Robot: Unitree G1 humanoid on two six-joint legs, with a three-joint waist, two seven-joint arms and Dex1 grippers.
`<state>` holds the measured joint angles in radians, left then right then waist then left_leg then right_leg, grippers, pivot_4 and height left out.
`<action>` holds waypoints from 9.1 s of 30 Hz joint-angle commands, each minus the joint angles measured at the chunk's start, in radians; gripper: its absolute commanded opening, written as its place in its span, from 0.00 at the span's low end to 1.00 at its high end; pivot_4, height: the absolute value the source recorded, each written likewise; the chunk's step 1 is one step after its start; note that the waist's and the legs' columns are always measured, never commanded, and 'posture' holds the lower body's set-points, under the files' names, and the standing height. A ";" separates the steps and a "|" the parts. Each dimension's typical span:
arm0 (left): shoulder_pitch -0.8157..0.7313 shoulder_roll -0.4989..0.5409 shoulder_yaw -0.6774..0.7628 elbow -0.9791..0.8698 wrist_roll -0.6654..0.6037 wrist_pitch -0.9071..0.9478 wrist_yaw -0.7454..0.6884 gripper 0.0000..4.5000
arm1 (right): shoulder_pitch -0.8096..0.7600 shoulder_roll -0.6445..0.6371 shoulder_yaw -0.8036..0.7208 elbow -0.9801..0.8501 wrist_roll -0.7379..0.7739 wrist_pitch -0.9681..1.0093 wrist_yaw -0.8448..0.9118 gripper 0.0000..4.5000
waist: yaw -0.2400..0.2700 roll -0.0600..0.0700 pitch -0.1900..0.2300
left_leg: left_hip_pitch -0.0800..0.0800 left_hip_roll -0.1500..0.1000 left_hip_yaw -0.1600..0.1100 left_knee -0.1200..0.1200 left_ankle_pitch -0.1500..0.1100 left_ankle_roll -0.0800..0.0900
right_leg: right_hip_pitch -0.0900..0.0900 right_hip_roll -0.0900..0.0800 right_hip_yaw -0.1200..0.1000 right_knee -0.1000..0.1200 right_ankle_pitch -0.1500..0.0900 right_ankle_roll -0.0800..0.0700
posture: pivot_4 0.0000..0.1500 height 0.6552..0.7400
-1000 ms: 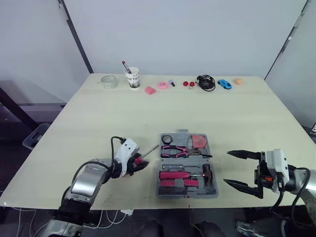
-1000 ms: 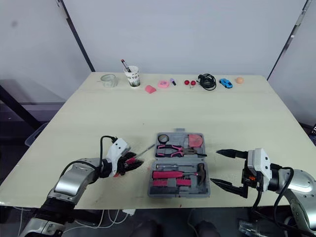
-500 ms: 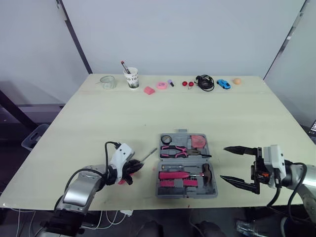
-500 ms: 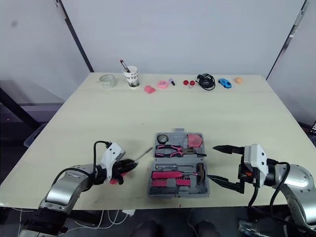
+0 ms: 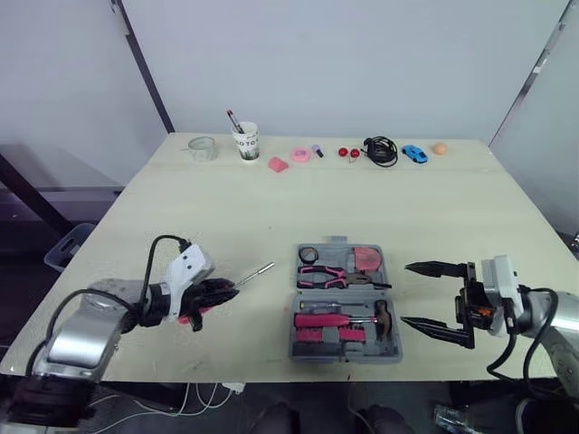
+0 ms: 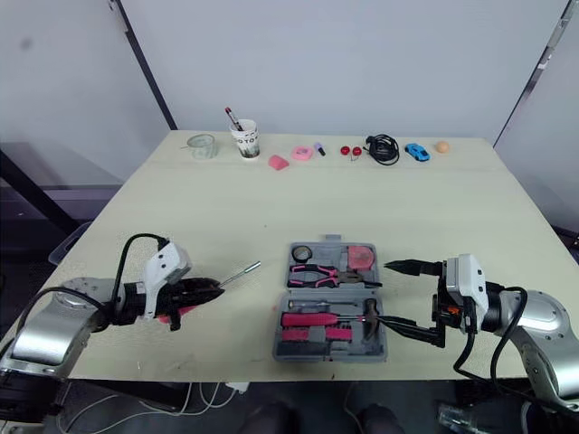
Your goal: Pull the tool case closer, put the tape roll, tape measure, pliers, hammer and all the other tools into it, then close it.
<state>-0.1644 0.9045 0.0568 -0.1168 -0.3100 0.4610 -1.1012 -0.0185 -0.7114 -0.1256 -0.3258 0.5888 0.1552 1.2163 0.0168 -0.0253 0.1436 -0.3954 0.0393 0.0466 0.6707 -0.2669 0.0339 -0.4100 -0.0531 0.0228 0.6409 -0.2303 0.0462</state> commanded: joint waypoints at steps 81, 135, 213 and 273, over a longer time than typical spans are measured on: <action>-0.439 -0.392 -0.808 -0.089 0.234 0.419 0.024 0.69 | 0.231 -0.070 -0.083 -0.010 -0.051 -0.074 0.035 1.00 | -0.002 0.000 0.000 | -0.001 -0.001 -0.001 0.002 0.000 0.000 | 0.001 0.006 0.002 0.001 0.000 0.000 | 1.00 1.00; -0.224 -0.436 -0.593 0.396 0.248 -0.364 -0.175 0.01 | 0.213 -0.034 -0.067 0.031 -0.058 -0.114 0.000 1.00 | -0.003 0.003 -0.006 | 0.000 -0.001 -0.001 0.003 0.000 0.000 | 0.002 0.006 0.002 0.002 0.000 0.000 | 1.00 1.00; -0.244 -0.302 -0.185 0.612 0.128 -0.363 -0.137 0.00 | -0.296 0.129 0.279 0.593 -0.449 -0.017 -0.206 0.01 | -0.005 0.003 -0.005 | -0.001 -0.001 0.001 0.001 0.000 0.000 | 0.000 0.005 0.000 0.001 0.001 0.002 | 1.00 1.00; -0.392 -0.462 -0.250 0.868 0.258 -0.433 -0.164 0.00 | -0.402 0.232 0.323 0.768 -0.547 -0.148 -0.166 0.01 | -0.017 0.004 -0.006 | 0.000 -0.001 0.000 0.001 0.000 0.000 | 0.001 0.006 0.000 0.002 0.003 0.004 | 1.00 1.00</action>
<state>-0.5553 0.4647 -0.1667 0.7409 -0.0728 0.0301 -1.2687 -0.3966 -0.4930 0.1910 0.4583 0.0316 0.0328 1.0351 -0.0004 -0.0212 0.1377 -0.3955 0.0382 0.0467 0.6716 -0.2667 0.0342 -0.4095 -0.0474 0.0231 0.6430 -0.2277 0.0502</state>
